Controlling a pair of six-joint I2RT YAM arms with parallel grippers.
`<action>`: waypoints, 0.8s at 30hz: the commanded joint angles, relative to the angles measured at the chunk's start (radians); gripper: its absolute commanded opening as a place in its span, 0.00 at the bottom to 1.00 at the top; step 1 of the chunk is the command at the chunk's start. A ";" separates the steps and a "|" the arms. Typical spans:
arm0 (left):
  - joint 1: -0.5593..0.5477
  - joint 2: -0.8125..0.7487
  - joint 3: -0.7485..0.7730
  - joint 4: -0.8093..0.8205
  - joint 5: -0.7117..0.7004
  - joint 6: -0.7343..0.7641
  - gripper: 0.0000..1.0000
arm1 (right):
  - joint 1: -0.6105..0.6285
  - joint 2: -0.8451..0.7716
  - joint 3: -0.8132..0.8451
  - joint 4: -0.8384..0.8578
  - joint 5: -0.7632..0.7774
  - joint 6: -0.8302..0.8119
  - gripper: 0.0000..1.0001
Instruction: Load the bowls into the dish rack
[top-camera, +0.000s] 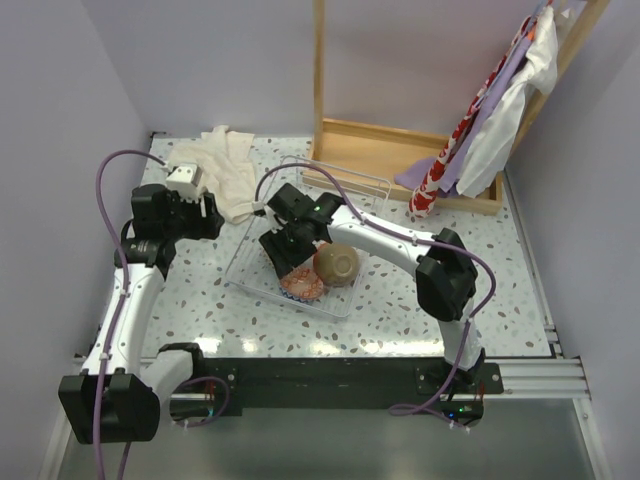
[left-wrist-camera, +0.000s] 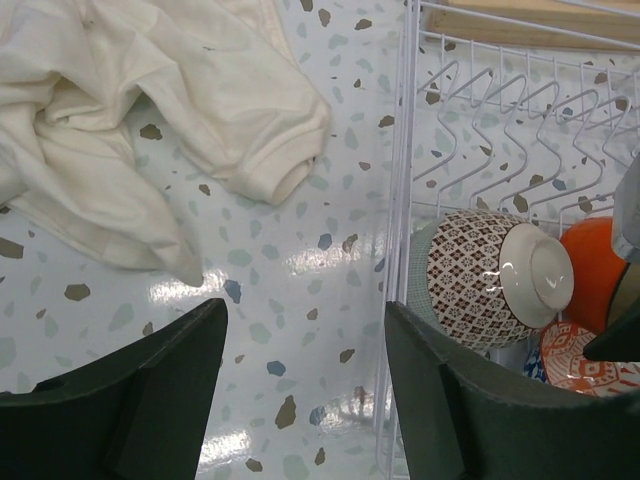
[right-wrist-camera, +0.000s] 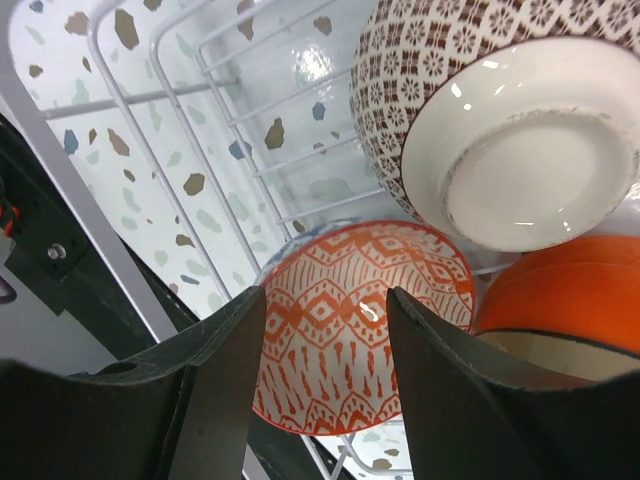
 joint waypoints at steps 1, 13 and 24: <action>0.010 -0.017 -0.012 0.071 0.045 -0.038 0.69 | 0.001 -0.034 0.065 -0.014 0.059 0.008 0.55; 0.029 -0.026 -0.020 0.092 0.077 -0.053 0.69 | 0.024 -0.020 0.008 -0.032 0.035 0.043 0.48; 0.038 -0.042 -0.052 0.102 0.092 -0.061 0.69 | 0.063 -0.013 0.003 -0.052 0.023 0.047 0.52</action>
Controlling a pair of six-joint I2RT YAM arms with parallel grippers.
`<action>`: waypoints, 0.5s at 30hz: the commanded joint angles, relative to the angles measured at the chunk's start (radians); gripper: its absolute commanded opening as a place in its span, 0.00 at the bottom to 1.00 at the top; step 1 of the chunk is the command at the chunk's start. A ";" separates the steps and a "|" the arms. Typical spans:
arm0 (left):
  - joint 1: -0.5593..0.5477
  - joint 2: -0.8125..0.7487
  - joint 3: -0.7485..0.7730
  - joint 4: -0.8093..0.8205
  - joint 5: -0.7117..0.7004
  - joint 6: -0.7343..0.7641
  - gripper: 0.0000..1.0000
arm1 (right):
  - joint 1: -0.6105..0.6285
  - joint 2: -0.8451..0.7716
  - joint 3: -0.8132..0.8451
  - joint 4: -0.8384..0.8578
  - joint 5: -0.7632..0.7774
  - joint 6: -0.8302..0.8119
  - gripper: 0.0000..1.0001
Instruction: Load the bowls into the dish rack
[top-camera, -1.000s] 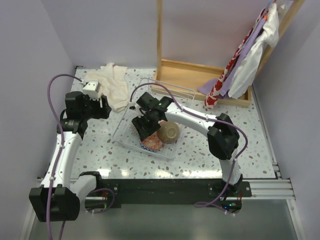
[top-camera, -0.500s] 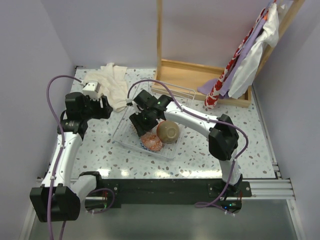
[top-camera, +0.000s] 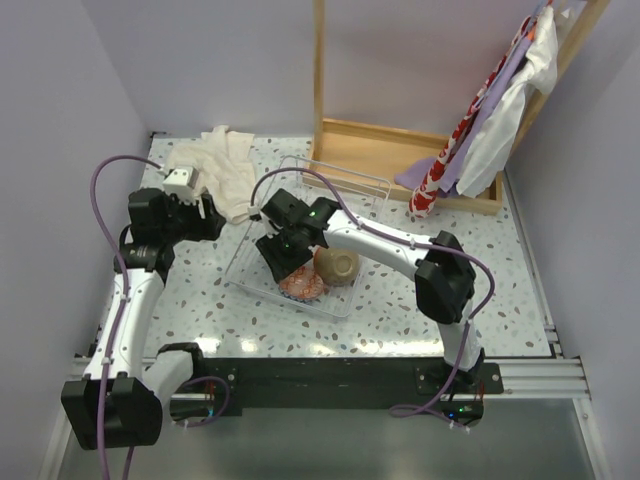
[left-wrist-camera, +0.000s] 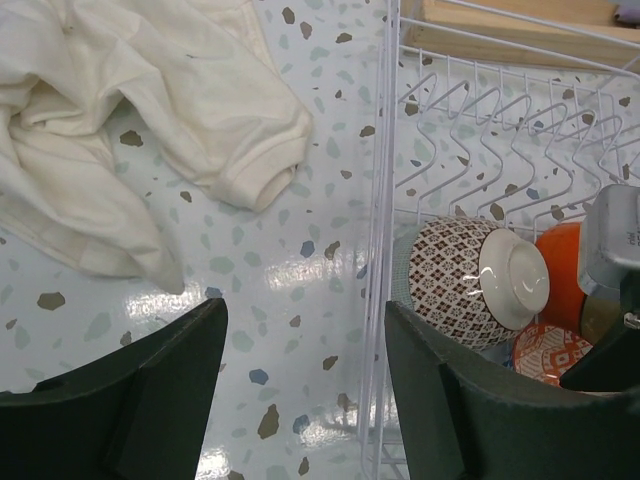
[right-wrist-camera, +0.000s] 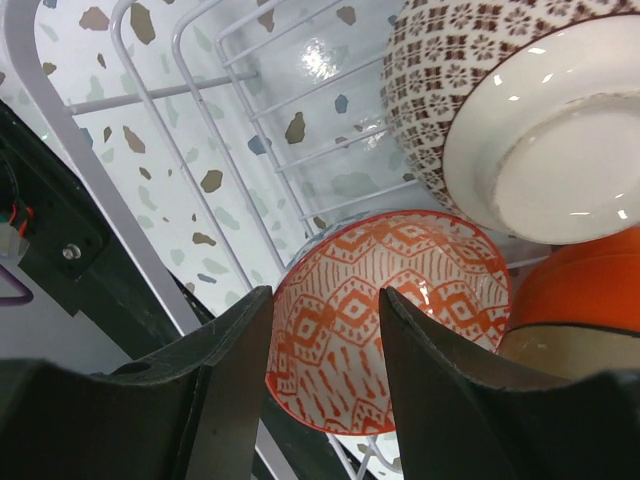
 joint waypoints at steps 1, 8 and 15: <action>0.012 -0.016 -0.012 0.053 0.031 -0.022 0.69 | 0.028 -0.017 -0.004 -0.050 0.007 0.004 0.53; 0.012 -0.020 -0.039 0.074 0.045 -0.030 0.69 | 0.046 -0.040 -0.036 -0.047 0.010 -0.013 0.55; 0.012 -0.036 -0.053 0.077 0.056 -0.036 0.69 | 0.063 -0.049 -0.071 -0.048 0.020 -0.016 0.24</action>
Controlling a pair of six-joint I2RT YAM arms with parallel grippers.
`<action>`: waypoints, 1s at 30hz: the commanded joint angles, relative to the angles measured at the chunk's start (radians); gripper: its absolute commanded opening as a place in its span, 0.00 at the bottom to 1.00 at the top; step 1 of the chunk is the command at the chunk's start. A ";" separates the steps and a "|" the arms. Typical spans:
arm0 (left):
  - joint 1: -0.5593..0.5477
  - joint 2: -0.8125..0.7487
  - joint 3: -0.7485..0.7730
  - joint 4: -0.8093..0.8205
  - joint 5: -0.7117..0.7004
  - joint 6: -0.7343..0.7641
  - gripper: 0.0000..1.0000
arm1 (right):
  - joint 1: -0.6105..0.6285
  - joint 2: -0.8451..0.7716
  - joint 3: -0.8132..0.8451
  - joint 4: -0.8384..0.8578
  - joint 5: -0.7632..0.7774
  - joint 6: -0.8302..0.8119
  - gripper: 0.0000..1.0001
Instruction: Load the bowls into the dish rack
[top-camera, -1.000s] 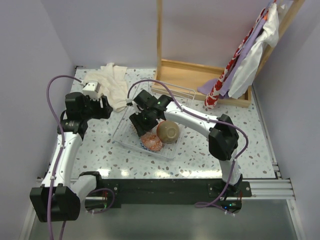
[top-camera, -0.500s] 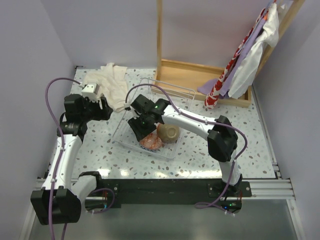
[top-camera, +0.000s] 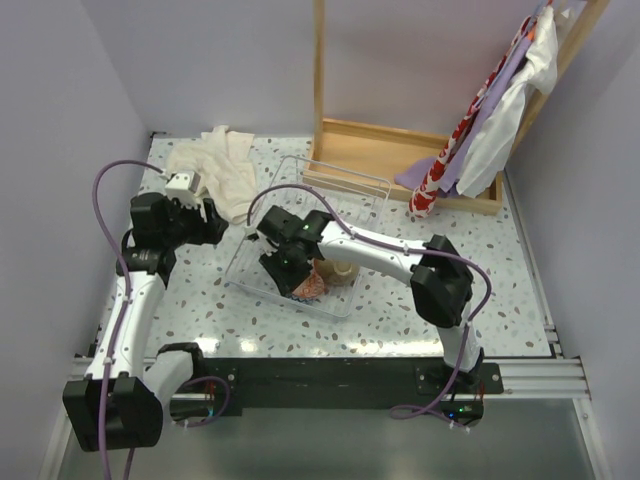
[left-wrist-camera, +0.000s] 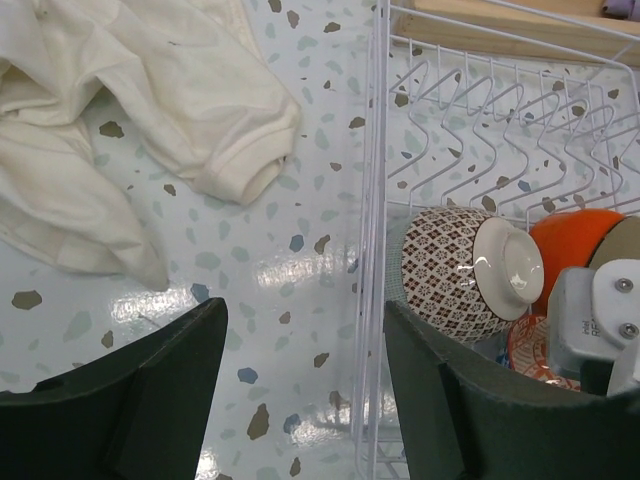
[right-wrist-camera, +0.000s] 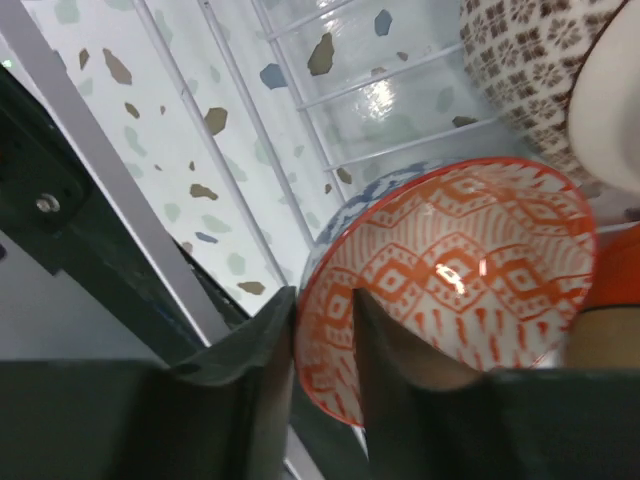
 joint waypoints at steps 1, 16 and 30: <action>0.010 -0.026 -0.003 0.040 0.026 -0.023 0.69 | 0.009 -0.052 -0.009 -0.015 0.029 -0.014 0.19; -0.001 0.111 0.086 0.084 0.176 0.018 0.60 | -0.185 -0.162 -0.076 0.116 -0.589 -0.043 0.00; -0.070 0.211 0.181 0.060 0.273 0.102 0.56 | -0.271 0.019 -0.023 0.049 -1.111 -0.100 0.00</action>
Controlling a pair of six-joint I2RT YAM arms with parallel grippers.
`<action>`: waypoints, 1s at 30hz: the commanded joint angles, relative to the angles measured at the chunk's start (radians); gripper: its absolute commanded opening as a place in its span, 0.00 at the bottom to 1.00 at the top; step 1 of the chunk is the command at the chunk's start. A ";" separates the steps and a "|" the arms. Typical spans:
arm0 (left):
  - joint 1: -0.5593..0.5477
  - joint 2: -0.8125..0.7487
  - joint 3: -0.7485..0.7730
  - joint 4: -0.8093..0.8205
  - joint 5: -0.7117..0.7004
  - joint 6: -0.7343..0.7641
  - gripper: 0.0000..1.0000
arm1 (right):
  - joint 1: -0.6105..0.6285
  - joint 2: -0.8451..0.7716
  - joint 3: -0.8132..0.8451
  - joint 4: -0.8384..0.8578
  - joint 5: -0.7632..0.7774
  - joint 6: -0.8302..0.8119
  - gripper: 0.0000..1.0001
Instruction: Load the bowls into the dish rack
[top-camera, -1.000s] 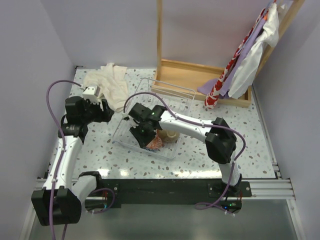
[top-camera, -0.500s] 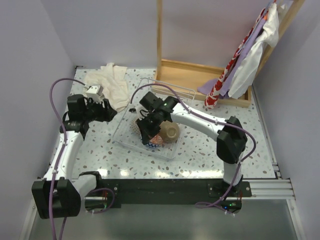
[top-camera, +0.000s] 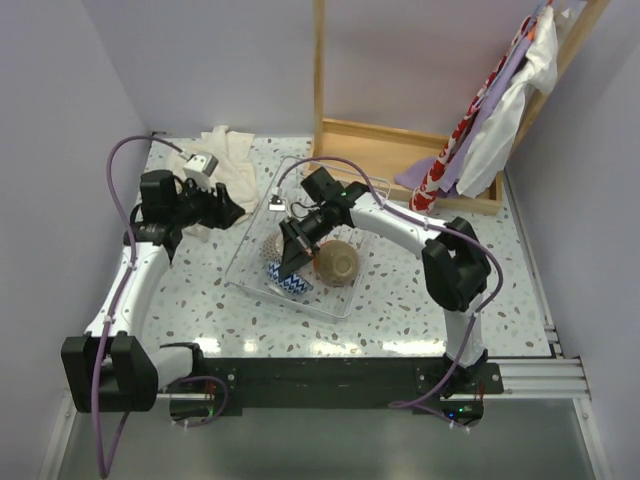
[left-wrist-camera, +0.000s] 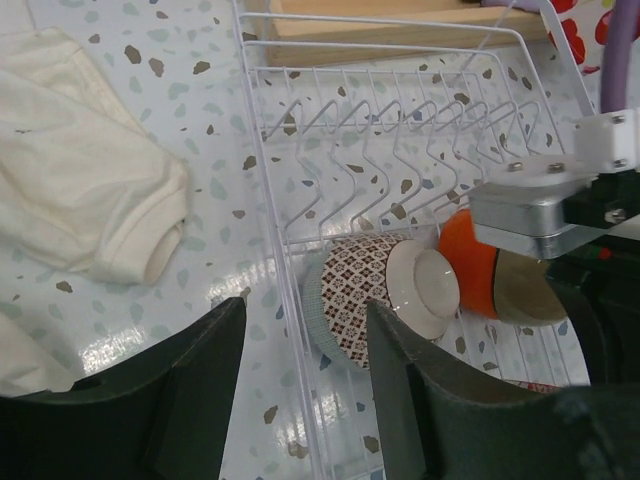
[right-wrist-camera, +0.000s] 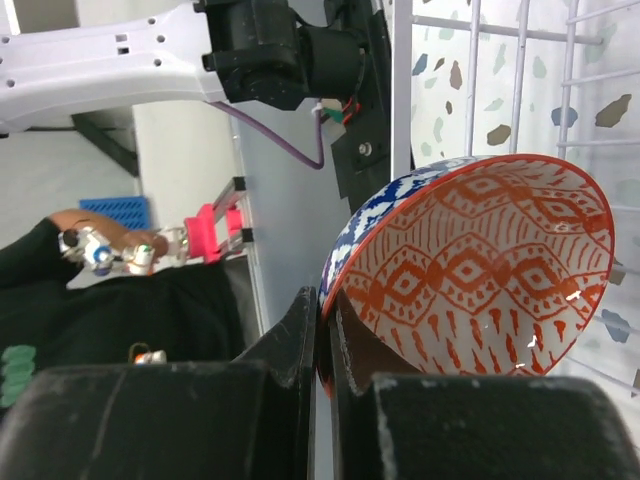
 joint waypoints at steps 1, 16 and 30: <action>-0.024 0.018 0.048 0.000 0.058 0.093 0.56 | -0.003 0.050 0.061 -0.165 -0.195 -0.124 0.00; -0.024 0.077 0.060 -0.013 0.077 0.139 0.54 | -0.110 0.188 0.053 -0.371 -0.122 -0.356 0.10; -0.024 0.080 0.031 0.020 0.081 0.147 0.54 | -0.176 0.124 0.188 -0.437 0.185 -0.488 0.31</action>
